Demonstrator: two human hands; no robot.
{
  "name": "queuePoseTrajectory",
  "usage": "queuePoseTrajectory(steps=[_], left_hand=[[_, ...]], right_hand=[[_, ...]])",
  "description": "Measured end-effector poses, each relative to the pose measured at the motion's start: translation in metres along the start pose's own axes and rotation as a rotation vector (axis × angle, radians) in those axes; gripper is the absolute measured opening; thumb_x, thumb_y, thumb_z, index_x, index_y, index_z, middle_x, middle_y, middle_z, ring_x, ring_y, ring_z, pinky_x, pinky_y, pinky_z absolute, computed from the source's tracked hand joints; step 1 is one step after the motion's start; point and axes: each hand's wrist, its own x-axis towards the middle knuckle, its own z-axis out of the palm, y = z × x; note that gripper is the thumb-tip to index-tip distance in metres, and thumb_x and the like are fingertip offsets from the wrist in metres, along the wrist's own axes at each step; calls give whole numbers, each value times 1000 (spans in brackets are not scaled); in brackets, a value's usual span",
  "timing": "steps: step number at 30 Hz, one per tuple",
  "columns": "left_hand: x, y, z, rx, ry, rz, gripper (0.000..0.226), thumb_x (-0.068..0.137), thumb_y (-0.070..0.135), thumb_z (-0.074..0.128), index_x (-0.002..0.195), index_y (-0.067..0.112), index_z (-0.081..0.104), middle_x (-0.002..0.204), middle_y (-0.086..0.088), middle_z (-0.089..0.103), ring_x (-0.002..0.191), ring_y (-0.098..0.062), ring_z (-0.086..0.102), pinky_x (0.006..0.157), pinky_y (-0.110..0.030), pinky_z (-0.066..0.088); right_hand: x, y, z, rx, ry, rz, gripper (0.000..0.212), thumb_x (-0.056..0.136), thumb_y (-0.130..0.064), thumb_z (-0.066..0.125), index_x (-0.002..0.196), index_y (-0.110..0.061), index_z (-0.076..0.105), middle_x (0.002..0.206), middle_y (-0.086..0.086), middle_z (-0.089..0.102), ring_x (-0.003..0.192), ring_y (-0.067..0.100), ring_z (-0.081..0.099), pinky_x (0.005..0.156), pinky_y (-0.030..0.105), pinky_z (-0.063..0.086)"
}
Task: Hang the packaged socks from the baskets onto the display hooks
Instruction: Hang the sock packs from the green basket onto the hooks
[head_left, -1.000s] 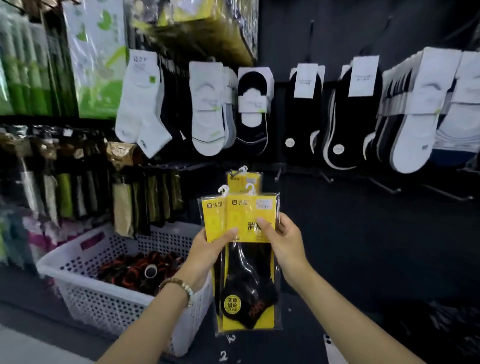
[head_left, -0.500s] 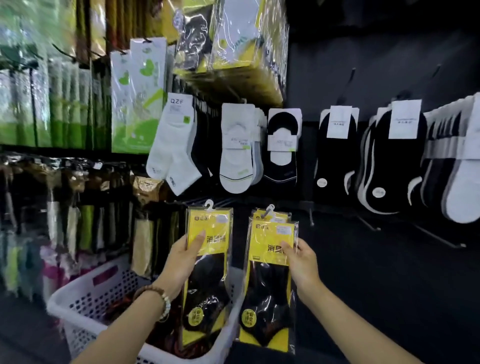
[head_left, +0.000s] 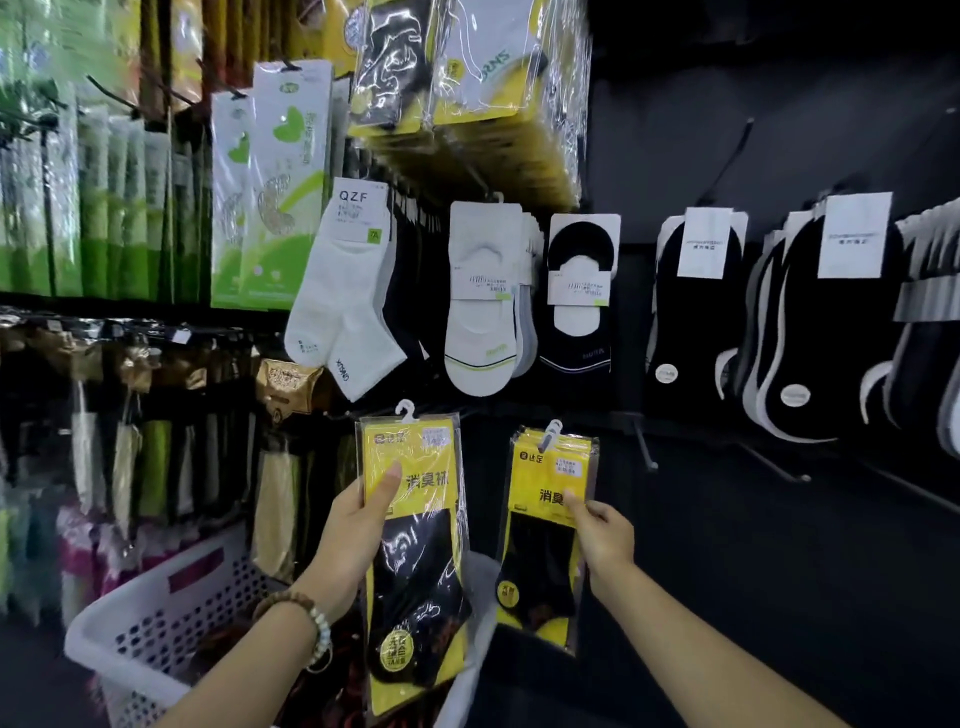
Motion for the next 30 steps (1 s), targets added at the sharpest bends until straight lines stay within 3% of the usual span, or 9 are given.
queuePoseTrajectory(steps=[5, 9, 13, 15, 18, 20, 23, 26, 30], left_hand=[[-5, -7, 8, -17, -32, -8, 19, 90, 47, 51, 102, 33, 57, 100, 28, 55, 92, 13, 52, 88, -15, 32], [-12, -15, 16, -36, -58, -41, 49, 89, 49, 52, 129, 20, 50, 117, 18, 48, 112, -1, 40, 96, -25, 24], [-30, -7, 34, -83, -108, -94, 30, 85, 48, 56, 107, 28, 58, 102, 26, 57, 97, 7, 50, 94, -17, 28], [-40, -2, 44, -111, -116, -77, 29, 83, 44, 61, 103, 25, 65, 100, 14, 70, 92, 2, 62, 82, -14, 41], [-49, 2, 55, -151, -106, -77, 32, 79, 37, 70, 105, 19, 68, 96, 7, 74, 87, -7, 70, 68, -16, 52], [-54, 4, 58, -146, -102, -93, 40, 71, 40, 74, 105, 19, 68, 94, 6, 75, 87, -10, 71, 75, -24, 55], [-56, 5, 56, -101, -122, -98, 46, 66, 47, 73, 103, 20, 68, 94, 7, 75, 88, -9, 70, 80, -27, 54], [-52, 4, 54, -59, -103, -95, 21, 86, 50, 55, 90, 31, 64, 77, 25, 70, 74, 12, 63, 70, -11, 46], [-39, 4, 41, -23, 2, -59, 17, 92, 47, 48, 86, 32, 52, 79, 24, 49, 78, 8, 45, 90, -20, 31]], right_hand=[[-8, 6, -15, -33, 150, 36, 31, 86, -22, 69, 109, -5, 59, 115, 13, 63, 99, 25, 58, 83, 32, 46], [-36, -3, -24, 0, -62, -37, 27, 88, -27, 66, 109, -13, 56, 115, 7, 61, 108, 22, 59, 88, 30, 47], [-71, -26, -22, -18, -354, -127, 13, 89, -34, 62, 99, -27, 59, 109, -1, 64, 100, 12, 62, 90, 28, 51], [-84, -32, -18, -16, -417, -161, 16, 87, -34, 65, 100, -28, 59, 108, 0, 65, 100, 12, 63, 89, 27, 52], [-93, -36, -18, -7, -381, -204, 20, 83, -30, 70, 98, -18, 64, 106, 9, 66, 101, 18, 64, 92, 32, 52], [-95, -36, -23, 1, -368, -204, 24, 84, -28, 70, 95, -7, 64, 99, 13, 68, 95, 19, 65, 86, 29, 54], [-96, -32, -32, 26, -406, -185, 17, 86, -25, 67, 97, -12, 64, 101, 5, 71, 93, 15, 68, 83, 29, 56], [-95, -28, -38, 98, -367, -164, 16, 88, -21, 65, 102, -13, 62, 99, 2, 74, 93, 17, 70, 76, 31, 58], [-83, -33, -42, 122, -224, -201, 10, 90, -20, 62, 98, -14, 60, 85, -8, 75, 83, 3, 69, 71, 16, 53]])
